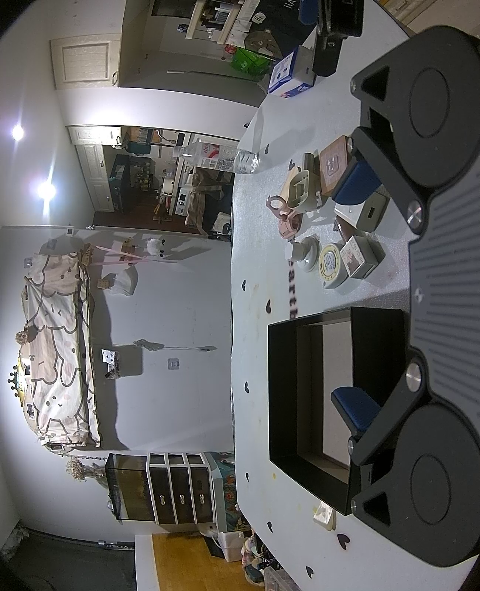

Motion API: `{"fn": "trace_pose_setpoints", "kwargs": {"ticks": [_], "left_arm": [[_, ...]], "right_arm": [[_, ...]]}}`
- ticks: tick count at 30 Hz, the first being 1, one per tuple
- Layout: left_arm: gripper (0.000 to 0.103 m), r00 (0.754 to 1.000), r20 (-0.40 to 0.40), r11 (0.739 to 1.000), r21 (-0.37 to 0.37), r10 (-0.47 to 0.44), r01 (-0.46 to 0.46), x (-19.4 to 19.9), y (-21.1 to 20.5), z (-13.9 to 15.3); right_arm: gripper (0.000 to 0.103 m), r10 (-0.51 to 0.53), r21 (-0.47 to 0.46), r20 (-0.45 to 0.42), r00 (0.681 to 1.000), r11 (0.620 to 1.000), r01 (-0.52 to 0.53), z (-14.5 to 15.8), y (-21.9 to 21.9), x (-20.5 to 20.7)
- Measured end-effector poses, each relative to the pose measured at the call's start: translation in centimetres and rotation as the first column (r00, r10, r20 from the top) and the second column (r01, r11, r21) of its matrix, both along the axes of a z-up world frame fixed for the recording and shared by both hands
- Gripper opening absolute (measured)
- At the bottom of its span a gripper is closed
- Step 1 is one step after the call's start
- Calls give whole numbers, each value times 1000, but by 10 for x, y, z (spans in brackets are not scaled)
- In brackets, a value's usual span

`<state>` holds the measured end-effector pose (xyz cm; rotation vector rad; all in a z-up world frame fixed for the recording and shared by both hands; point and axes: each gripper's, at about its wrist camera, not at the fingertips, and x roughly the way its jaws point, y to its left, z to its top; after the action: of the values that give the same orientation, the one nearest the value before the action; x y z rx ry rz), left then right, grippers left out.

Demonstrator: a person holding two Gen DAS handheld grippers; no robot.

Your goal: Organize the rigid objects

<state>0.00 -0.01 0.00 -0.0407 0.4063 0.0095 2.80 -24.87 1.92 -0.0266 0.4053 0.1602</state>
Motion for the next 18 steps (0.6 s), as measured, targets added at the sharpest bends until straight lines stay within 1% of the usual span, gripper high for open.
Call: {"fn": "trace_pose_setpoints", "kwargs": {"ticks": [9, 15, 18], "left_arm": [[103, 1000, 0, 1000, -3, -5, 5, 0, 0, 0], [103, 1000, 3, 1000, -19, -18, 18, 0, 1, 0], [103, 1000, 13, 999, -39, -8, 9, -2, 8, 2]], "right_arm": [[103, 0, -1, -3, 1000, 1000, 0, -1, -1, 1], [103, -3, 1, -5, 1000, 1000, 3, 2, -1, -1], [103, -5, 5, -9, 1000, 1000, 5, -5, -2, 2]]}}
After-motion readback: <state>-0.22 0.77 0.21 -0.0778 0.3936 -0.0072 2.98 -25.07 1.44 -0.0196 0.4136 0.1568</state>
